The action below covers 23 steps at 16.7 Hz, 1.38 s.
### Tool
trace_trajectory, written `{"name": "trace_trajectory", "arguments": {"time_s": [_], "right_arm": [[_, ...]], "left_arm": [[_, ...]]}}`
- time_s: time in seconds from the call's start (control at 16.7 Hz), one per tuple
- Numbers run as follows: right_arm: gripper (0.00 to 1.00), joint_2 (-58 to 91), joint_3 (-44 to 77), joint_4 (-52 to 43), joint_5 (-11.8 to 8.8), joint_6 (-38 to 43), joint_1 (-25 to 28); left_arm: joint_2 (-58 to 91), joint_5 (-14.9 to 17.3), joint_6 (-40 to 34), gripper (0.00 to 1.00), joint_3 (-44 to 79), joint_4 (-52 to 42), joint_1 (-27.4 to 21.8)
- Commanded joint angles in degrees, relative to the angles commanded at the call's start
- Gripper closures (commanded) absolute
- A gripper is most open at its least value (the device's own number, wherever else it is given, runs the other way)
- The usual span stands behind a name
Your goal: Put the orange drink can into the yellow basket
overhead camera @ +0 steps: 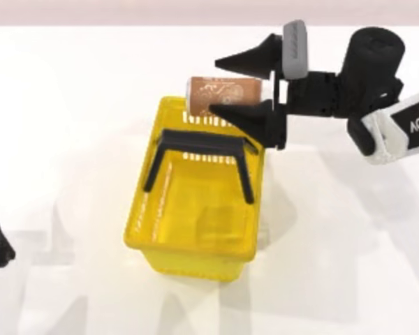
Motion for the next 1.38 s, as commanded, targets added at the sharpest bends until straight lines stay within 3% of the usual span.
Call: {"name": "trace_trajectory", "arguments": {"time_s": [0.3, 0.54, 0.84, 1.38], "right_arm": [[0.00, -3.92, -2.07, -1.70, 1.67, -0.44, -0.64], [0.00, -15.18, -10.16, -7.00, 7.58, -1.54, -2.49], [0.00, -36.81, -25.38, -18.22, 19.60, -2.79, -6.25], [0.00, -90.18, -54.59, -43.33, 44.79, -3.04, -13.46]], "left_arm": [[3.32, 0.50, 1.80, 0.00, 1.77, -3.31, -1.56], [15.84, 1.96, 7.75, 0.00, 10.54, -15.48, -6.60], [38.45, 3.42, 18.39, 0.00, 33.38, -35.11, -14.91], [84.02, 1.63, 42.01, 0.00, 90.52, -63.08, -29.34]]}}
